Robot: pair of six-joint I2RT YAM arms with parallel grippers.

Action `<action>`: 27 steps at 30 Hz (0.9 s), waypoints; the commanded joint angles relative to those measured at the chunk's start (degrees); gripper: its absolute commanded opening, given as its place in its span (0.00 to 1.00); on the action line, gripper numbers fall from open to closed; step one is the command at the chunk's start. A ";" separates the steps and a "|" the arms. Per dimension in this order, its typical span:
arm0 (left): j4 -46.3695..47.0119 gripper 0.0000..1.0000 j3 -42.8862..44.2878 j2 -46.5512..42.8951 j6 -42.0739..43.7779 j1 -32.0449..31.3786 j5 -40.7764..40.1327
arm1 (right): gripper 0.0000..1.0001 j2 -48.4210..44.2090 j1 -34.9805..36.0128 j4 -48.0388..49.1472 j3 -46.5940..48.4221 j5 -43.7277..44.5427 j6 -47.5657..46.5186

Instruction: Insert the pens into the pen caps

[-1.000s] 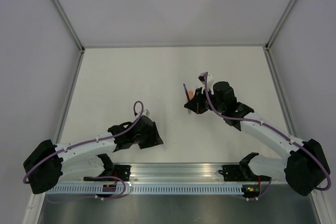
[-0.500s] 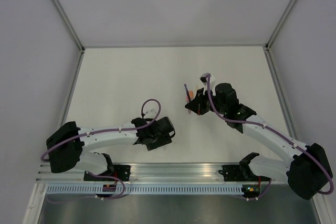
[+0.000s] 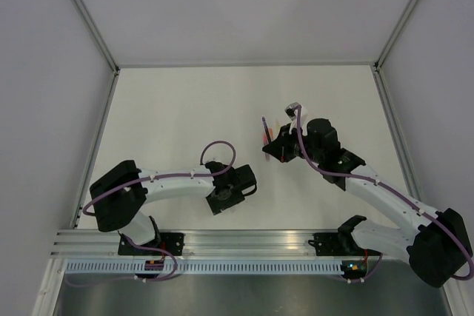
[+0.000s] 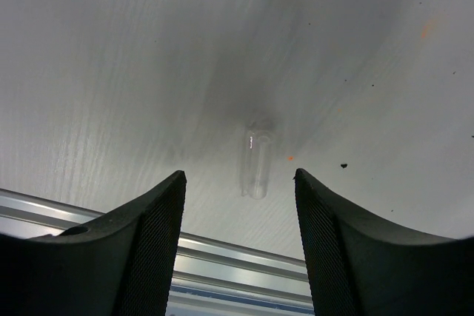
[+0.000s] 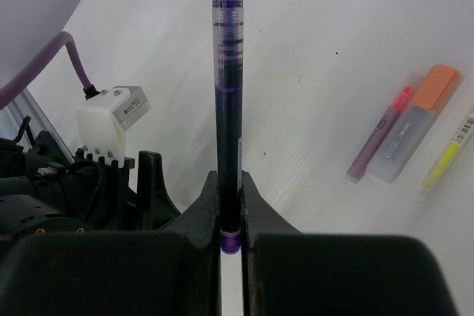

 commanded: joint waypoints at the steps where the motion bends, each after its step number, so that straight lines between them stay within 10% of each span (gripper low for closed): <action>1: -2.13 0.65 1.87 1.43 -4.36 -0.40 0.94 | 0.00 -1.62 0.05 1.74 -0.33 0.90 -0.47; 27: 0.24 0.31 -3.23 5.56 -7.88 1.62 4.81 | 0.00 -2.76 0.05 1.65 -0.50 0.81 -0.47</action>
